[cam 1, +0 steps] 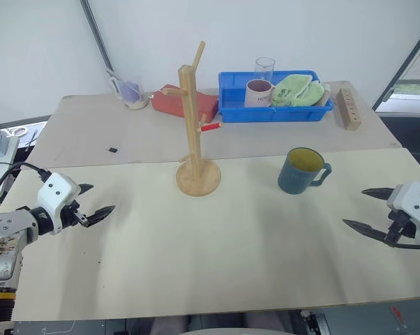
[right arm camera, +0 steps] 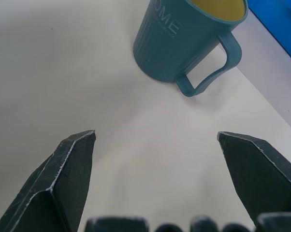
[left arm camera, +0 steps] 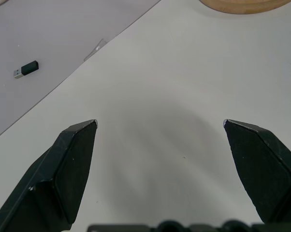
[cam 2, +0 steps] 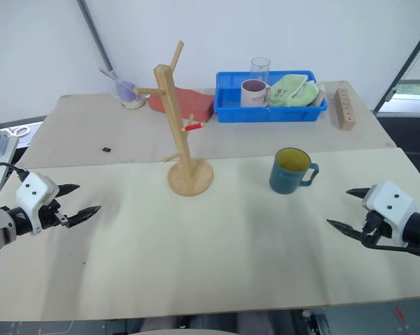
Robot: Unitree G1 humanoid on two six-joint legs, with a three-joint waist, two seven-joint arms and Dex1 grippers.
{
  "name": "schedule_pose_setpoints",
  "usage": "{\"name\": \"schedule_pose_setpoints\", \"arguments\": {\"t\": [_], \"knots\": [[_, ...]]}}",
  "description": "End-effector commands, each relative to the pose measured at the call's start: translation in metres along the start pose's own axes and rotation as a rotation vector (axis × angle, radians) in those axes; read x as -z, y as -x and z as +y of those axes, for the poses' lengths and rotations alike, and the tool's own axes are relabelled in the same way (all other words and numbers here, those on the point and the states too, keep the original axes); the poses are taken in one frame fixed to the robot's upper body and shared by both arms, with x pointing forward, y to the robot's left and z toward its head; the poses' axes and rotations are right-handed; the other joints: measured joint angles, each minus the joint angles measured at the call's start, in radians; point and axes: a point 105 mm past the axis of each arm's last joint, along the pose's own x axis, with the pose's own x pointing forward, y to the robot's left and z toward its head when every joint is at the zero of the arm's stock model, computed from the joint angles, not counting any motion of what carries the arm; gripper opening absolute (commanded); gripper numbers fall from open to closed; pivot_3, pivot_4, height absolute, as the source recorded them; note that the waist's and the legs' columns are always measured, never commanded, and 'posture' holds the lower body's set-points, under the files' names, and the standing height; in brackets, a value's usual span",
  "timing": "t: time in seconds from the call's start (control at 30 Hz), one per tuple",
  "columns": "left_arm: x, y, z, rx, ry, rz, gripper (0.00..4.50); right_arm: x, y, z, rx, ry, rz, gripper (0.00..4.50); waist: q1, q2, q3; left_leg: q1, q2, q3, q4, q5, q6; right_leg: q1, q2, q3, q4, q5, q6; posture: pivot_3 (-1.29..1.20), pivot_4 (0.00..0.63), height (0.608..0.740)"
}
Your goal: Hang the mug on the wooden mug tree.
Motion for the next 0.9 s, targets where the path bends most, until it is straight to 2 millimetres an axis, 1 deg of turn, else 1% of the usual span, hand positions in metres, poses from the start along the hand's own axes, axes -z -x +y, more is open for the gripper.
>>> {"name": "schedule_pose_setpoints", "arguments": {"t": [0.03,0.13,0.33,0.63,0.73,0.8,0.87,0.9], "knots": [[-0.012,0.009,0.003,0.000,-0.030,-0.034,4.50,-0.010,-0.001,0.000,0.002,0.024,-0.024,4.46,0.000,0.000,0.000,0.000,0.000,0.000,0.000,0.000,0.000,0.000,0.000,0.000,0.000,0.000,0.000,0.00,0.150,0.734],[-0.008,0.010,0.003,0.004,-0.012,-0.013,4.50,-0.012,-0.003,0.001,-0.002,0.022,-0.027,4.46,-0.002,0.000,0.000,0.000,0.000,0.000,0.000,0.000,0.000,0.000,0.000,0.000,0.000,0.000,0.000,0.00,0.150,0.734],[-0.017,0.013,0.000,0.066,0.016,-0.079,4.50,-0.013,-0.004,0.002,-0.006,0.019,-0.029,4.46,0.000,0.000,0.000,0.000,0.000,0.000,0.000,0.000,0.000,0.000,0.000,0.000,0.000,0.000,0.000,0.00,0.150,0.734],[-0.014,0.015,0.000,0.070,0.004,-0.069,4.50,-0.015,-0.005,0.002,-0.006,0.018,-0.031,4.46,0.000,0.000,0.000,0.000,0.000,0.000,0.000,0.000,0.000,0.000,0.000,0.000,0.001,0.000,0.000,0.00,0.150,0.734],[-0.012,0.015,0.003,0.054,0.045,-0.070,4.50,-0.016,-0.005,0.002,-0.005,0.019,-0.032,4.46,0.000,0.000,0.000,0.000,0.000,0.000,0.000,0.000,0.000,0.000,0.000,0.000,0.001,0.000,0.000,0.00,0.150,0.734],[-0.017,0.015,0.000,0.092,0.080,-0.097,4.50,-0.016,-0.005,0.001,-0.002,0.018,-0.034,4.46,-0.001,0.000,0.000,0.000,0.000,0.000,0.000,0.000,0.000,0.000,0.000,0.000,0.001,0.000,0.000,0.00,0.150,0.734],[-0.023,0.014,-0.006,0.125,0.058,-0.109,4.50,-0.016,-0.006,0.000,0.008,0.013,-0.038,4.46,-0.001,0.000,0.000,0.000,0.000,0.000,0.000,0.000,0.000,0.000,0.000,0.000,0.001,0.000,0.000,0.00,0.150,0.734],[-0.030,0.010,-0.013,0.154,0.041,-0.130,4.50,-0.016,-0.007,0.000,0.023,0.000,-0.046,4.46,-0.001,0.000,0.000,0.000,0.000,0.000,0.000,0.000,0.000,0.000,0.000,0.000,0.001,0.000,0.000,0.00,0.150,0.734]]}}
